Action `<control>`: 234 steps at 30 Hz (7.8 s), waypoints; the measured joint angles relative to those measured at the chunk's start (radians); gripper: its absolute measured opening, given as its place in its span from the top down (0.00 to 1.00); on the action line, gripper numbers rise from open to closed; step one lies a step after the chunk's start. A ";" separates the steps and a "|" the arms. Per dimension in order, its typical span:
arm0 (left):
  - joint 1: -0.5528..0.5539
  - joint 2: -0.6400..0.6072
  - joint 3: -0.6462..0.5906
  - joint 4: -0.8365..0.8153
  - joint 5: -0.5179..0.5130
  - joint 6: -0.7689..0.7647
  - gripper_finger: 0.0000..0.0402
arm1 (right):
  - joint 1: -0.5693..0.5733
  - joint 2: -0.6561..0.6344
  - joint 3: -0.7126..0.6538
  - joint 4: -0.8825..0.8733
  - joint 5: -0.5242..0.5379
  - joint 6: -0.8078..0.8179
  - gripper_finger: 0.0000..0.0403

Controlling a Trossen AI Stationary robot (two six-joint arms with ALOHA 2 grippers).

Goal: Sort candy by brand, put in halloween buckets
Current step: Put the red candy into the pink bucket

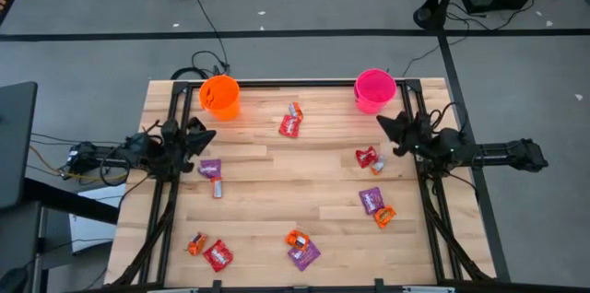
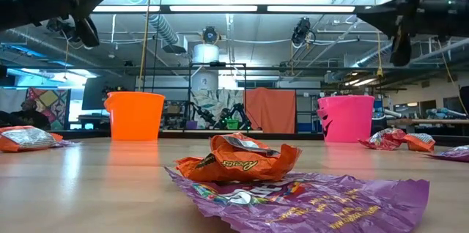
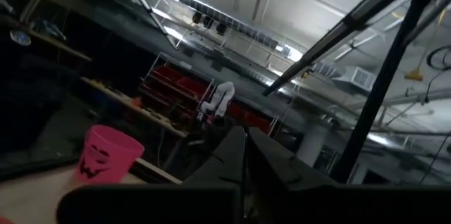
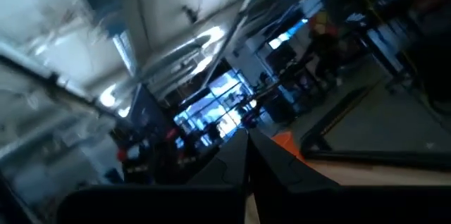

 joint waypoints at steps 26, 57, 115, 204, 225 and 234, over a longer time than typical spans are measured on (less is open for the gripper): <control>0.082 0.718 0.361 -0.173 0.000 -0.223 0.72 | -0.013 0.533 0.442 -0.115 -0.307 0.131 0.81; 0.147 1.119 0.767 -0.459 0.217 -0.072 0.72 | -0.166 1.112 0.907 -1.654 -0.331 0.320 0.75; 0.134 1.119 0.766 -0.458 0.119 -0.150 0.72 | -0.267 1.111 1.120 -1.372 -0.025 -0.084 0.99; 0.231 1.288 0.766 -0.430 0.355 -0.352 0.72 | -0.366 1.687 1.167 -0.774 -0.678 0.082 0.54; 0.226 1.288 0.766 -0.422 0.447 -0.416 0.72 | -0.375 1.924 1.477 -1.022 -0.742 0.115 0.54; 0.226 1.288 0.766 -0.428 0.442 -0.405 0.72 | -0.350 1.930 1.473 -0.964 -0.713 0.116 0.61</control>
